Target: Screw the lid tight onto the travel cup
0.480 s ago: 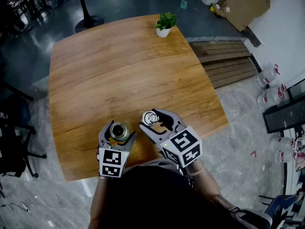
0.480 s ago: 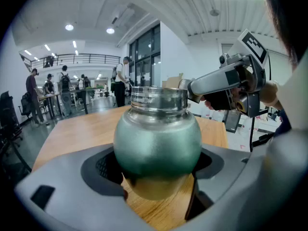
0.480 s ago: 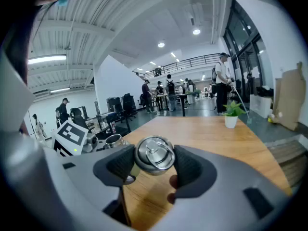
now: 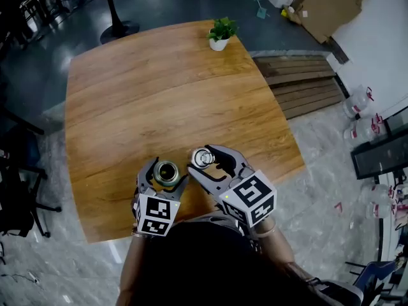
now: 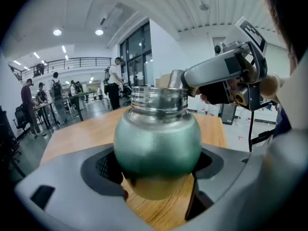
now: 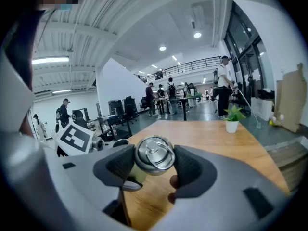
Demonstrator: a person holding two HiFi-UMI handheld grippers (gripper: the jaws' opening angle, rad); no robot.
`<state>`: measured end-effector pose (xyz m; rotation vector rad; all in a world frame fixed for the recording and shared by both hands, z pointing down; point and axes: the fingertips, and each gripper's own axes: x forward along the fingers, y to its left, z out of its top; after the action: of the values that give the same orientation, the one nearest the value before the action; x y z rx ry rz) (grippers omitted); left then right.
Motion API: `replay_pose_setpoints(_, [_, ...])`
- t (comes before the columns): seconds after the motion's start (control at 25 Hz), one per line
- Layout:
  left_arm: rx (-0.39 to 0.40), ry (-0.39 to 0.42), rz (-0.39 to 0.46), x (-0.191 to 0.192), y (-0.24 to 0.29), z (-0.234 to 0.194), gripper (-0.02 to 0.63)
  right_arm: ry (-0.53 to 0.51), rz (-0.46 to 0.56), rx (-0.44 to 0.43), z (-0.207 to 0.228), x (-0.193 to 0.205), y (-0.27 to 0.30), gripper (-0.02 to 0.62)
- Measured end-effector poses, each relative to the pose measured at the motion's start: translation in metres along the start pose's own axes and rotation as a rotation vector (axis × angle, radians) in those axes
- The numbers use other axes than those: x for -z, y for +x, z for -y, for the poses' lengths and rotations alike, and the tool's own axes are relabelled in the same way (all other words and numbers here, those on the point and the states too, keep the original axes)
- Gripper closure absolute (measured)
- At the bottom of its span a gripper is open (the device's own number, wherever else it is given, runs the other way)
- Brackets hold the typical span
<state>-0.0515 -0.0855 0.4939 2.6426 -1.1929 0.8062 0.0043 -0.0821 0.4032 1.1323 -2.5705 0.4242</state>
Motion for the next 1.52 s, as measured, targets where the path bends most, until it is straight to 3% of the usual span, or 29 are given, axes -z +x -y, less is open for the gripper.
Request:
replay_pose_setpoints(0.24, [0.038, 0.021, -0.011, 0.001, 0.003, 0.013, 0.212, 0.038, 0.089, -0.16, -0.032, -0.023, -0.011, 0.328])
replay_pose_setpoints(0.48, [0.069, 0.055, -0.014, -0.001, 0.004, 0.025, 0.212, -0.069, 0.019, -0.229, -0.057, -0.016, -0.002, 0.328])
replay_pose_setpoints(0.8, [0.082, 0.103, -0.02, -0.002, 0.003, 0.03, 0.212, -0.13, -0.085, -0.259, -0.068, 0.0, 0.01, 0.328])
replay_pose_setpoints(1.24, [0.069, 0.191, -0.031, 0.002, 0.004, 0.033, 0.212, -0.059, -0.207, -0.266, -0.066, 0.015, 0.012, 0.328])
replay_pose_setpoints(1.52, [0.138, 0.075, -0.012, 0.002, 0.007, 0.037, 0.212, -0.066, -0.196, -0.31, -0.07, 0.014, 0.012, 0.327])
